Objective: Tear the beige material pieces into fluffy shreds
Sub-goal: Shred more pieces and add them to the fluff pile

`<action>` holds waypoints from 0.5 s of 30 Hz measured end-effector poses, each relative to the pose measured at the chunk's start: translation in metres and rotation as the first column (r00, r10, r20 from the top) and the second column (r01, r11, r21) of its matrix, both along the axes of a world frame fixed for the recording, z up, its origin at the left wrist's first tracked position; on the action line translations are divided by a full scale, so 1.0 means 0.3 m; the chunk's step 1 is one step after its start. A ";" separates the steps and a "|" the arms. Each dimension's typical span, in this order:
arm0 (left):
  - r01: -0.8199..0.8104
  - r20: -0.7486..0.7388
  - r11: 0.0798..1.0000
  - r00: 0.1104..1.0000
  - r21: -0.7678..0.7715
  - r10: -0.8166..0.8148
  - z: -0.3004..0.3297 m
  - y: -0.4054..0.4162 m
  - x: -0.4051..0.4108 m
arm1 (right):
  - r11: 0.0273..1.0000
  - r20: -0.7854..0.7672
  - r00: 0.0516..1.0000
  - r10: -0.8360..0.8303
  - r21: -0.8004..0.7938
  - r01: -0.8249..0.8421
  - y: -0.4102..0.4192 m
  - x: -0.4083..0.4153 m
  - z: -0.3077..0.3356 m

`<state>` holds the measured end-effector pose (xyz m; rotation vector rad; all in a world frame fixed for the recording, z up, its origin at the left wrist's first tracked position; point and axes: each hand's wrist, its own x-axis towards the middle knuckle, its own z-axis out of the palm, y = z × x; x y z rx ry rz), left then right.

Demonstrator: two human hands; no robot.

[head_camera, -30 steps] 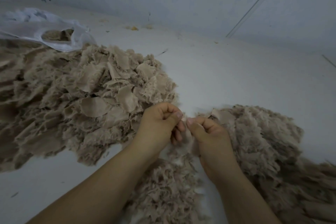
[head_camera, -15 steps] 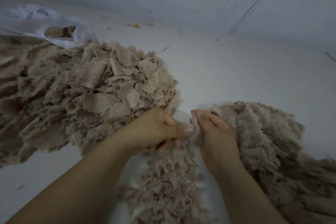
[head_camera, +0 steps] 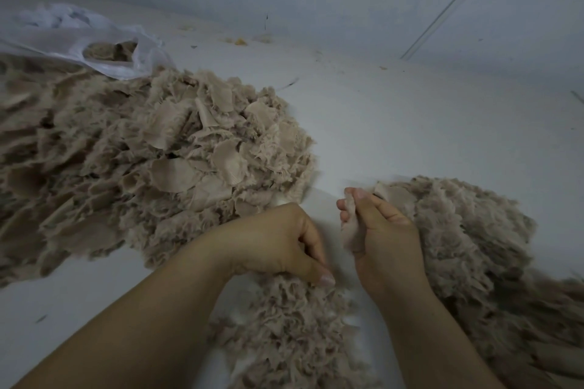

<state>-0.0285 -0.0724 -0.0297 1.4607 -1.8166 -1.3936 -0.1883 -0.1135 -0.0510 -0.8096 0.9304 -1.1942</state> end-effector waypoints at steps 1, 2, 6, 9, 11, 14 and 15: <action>-0.055 -0.037 0.998 0.998 -0.015 0.055 0.000 -0.001 -0.005 | 1.000 -0.026 0.999 0.020 -0.014 -0.021 0.003 0.002 0.000; -0.151 -0.082 0.988 0.986 -0.041 0.147 -0.005 -0.007 -0.015 | 0.999 -0.056 0.998 0.040 -0.033 -0.041 0.008 0.003 0.001; -0.349 -0.207 0.929 0.925 -0.123 0.320 -0.026 -0.023 -0.062 | 0.998 -0.093 0.994 0.054 -0.028 -0.057 0.010 0.005 -0.005; -0.324 -0.112 0.939 0.943 -0.113 0.312 -0.033 -0.018 -0.058 | 0.999 -0.073 0.997 0.032 -0.025 -0.034 0.005 0.007 -0.008; -0.439 -0.299 0.897 0.863 -0.043 0.408 -0.017 -0.022 -0.048 | 0.999 -0.035 0.999 0.000 -0.033 -0.001 0.003 0.006 -0.009; -0.720 -0.772 0.691 0.407 0.056 0.487 0.029 -0.051 -0.008 | 0.995 0.089 0.991 -0.096 0.012 0.096 -0.006 -0.002 -0.005; -0.737 -0.829 0.671 0.323 0.082 0.456 0.035 -0.065 0.001 | 0.992 0.123 0.984 -0.126 0.032 0.123 -0.010 -0.005 -0.004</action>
